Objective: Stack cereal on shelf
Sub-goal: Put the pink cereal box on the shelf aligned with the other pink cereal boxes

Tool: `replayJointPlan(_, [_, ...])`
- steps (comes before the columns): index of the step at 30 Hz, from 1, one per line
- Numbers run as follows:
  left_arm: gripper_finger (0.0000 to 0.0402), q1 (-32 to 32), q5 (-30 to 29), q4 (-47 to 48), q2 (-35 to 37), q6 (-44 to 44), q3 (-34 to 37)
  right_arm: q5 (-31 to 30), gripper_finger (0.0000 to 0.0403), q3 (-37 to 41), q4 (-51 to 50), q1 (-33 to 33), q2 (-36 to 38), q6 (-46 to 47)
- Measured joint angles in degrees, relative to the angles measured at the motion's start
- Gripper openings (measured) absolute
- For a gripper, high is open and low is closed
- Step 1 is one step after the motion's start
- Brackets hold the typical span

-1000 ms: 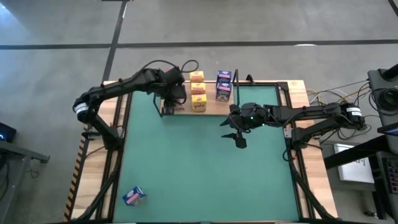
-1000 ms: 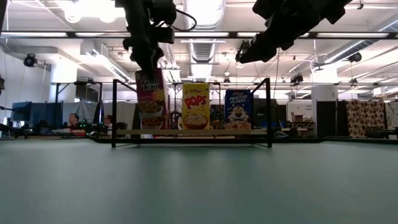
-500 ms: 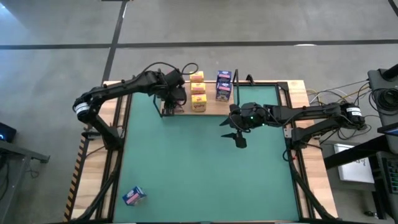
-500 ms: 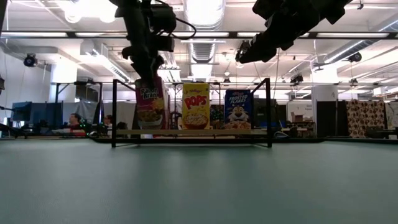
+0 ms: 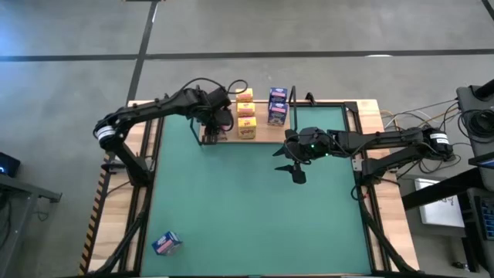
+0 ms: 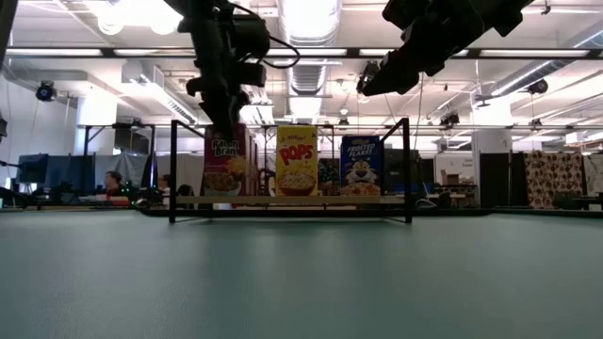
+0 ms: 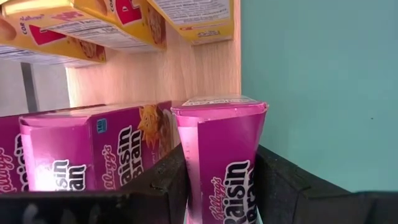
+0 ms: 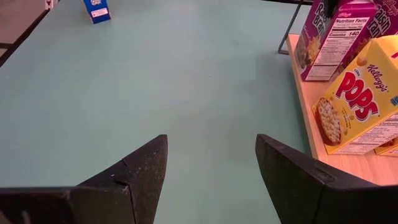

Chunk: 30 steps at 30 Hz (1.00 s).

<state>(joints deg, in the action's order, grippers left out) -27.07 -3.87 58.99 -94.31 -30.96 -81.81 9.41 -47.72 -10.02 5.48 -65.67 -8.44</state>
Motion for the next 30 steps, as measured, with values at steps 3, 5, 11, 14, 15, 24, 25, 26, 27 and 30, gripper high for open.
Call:
replayJointPlan(3, [0.0129, -0.04, -0.02, -0.11, -0.61, -0.03, -0.12, 0.00, 0.0233, 0.00, 0.00, 0.00, 0.00, -0.01])
replayJointPlan(5, [0.0129, -0.04, -0.09, -0.13, -0.78, -0.04, -0.12, -0.02, 0.0233, 0.00, 0.00, 0.00, 0.00, -0.01])
replayJointPlan(11, [0.0130, 0.02, -1.70, -0.21, -0.56, 0.62, -0.09, -0.02, 0.0233, 0.01, 0.00, 0.00, 0.00, -0.03])
replayJointPlan(14, [0.0139, -0.03, -2.74, 0.09, -0.58, 0.81, -0.38, -0.02, 0.0233, 0.02, 0.00, 0.00, 0.00, -0.03])
replayJointPlan(15, [0.0143, -0.04, -2.93, 0.22, -0.65, 0.81, -0.59, -0.02, 0.0233, 0.02, 0.00, 0.00, 0.00, -0.03])
replayJointPlan(24, [0.0191, -0.04, -3.28, -0.05, -0.80, 1.46, -1.63, -0.34, 0.0233, 0.02, 0.00, 0.00, 0.00, 0.53])
replayJointPlan(25, [0.0195, -0.04, -3.28, -0.05, -0.80, 1.60, -1.63, -0.40, 0.0233, 0.02, -0.01, 0.00, 0.00, 0.55])
replayJointPlan(26, [0.0198, -0.04, -3.28, -0.05, -0.80, 1.73, -1.63, -0.40, 0.0233, 0.02, -0.01, 0.01, 0.00, 0.55])
replayJointPlan(27, [0.0201, -0.04, -3.27, -0.05, -0.80, 1.90, -1.63, -0.42, 0.0233, 0.04, -0.02, 0.02, 0.00, 0.54])
replayJointPlan(30, [0.0205, -0.04, -3.24, 0.57, -0.80, 1.91, -1.63, -0.42, 0.0233, 0.04, -0.02, 0.00, 0.00, 0.54])
